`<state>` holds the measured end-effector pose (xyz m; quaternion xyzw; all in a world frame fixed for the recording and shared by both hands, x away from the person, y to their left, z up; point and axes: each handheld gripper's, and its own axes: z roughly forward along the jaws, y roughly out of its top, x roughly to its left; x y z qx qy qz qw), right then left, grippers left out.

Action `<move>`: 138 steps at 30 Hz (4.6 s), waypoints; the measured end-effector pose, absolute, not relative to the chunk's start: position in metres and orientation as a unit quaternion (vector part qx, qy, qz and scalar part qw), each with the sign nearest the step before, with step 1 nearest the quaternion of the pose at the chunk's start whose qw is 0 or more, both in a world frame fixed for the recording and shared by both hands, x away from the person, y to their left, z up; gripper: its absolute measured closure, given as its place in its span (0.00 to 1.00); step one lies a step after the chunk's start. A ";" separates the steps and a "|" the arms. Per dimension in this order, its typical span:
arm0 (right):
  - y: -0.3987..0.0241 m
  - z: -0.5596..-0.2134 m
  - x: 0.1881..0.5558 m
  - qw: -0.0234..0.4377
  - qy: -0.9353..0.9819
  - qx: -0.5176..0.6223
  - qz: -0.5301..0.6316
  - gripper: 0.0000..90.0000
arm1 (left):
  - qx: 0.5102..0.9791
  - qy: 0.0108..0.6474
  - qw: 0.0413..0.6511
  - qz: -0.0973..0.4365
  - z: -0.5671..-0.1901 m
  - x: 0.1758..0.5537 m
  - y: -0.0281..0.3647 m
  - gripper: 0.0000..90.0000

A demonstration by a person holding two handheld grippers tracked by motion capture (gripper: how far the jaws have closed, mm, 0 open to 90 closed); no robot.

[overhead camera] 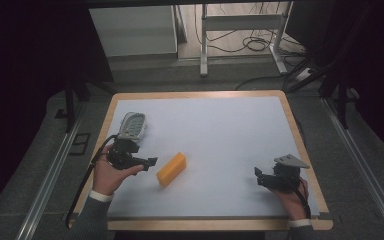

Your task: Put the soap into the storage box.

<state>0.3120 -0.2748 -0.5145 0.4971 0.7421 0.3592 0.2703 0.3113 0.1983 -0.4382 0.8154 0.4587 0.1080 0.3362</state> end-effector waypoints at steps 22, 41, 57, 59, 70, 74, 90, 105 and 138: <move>-0.274 -0.515 0.312 0.272 0.744 0.494 0.357 0.07 | 0.837 0.436 0.319 0.085 -0.440 0.318 0.159 0.19; -0.275 -0.516 0.312 0.271 0.747 0.493 0.354 0.07 | 0.858 0.428 0.278 0.060 -0.465 0.333 0.128 0.19; -0.275 -0.518 0.312 0.271 0.747 0.495 0.351 0.07 | 0.865 0.432 0.252 0.049 -0.488 0.343 0.119 0.23; -0.275 -0.518 0.312 0.271 0.747 0.494 0.351 0.07 | 0.866 0.433 0.246 0.053 -0.491 0.343 0.119 0.25; -0.274 -0.519 0.313 0.273 0.749 0.494 0.347 0.07 | 0.868 0.435 0.237 0.046 -0.500 0.345 0.117 0.42; -0.274 -0.519 0.312 0.273 0.749 0.493 0.348 0.07 | 0.872 0.422 0.248 0.027 -0.500 0.344 0.116 0.58; -0.275 -0.519 0.312 0.274 0.749 0.494 0.347 0.07 | 0.872 0.420 0.248 0.036 -0.497 0.343 0.120 0.68; -0.276 -0.517 0.312 0.276 0.750 0.488 0.352 0.07 | 0.868 0.422 0.261 0.022 -0.483 0.345 0.138 0.68; -0.276 -0.517 0.311 0.277 0.750 0.486 0.351 0.07 | 0.846 0.456 0.276 0.018 -0.474 0.359 0.178 0.68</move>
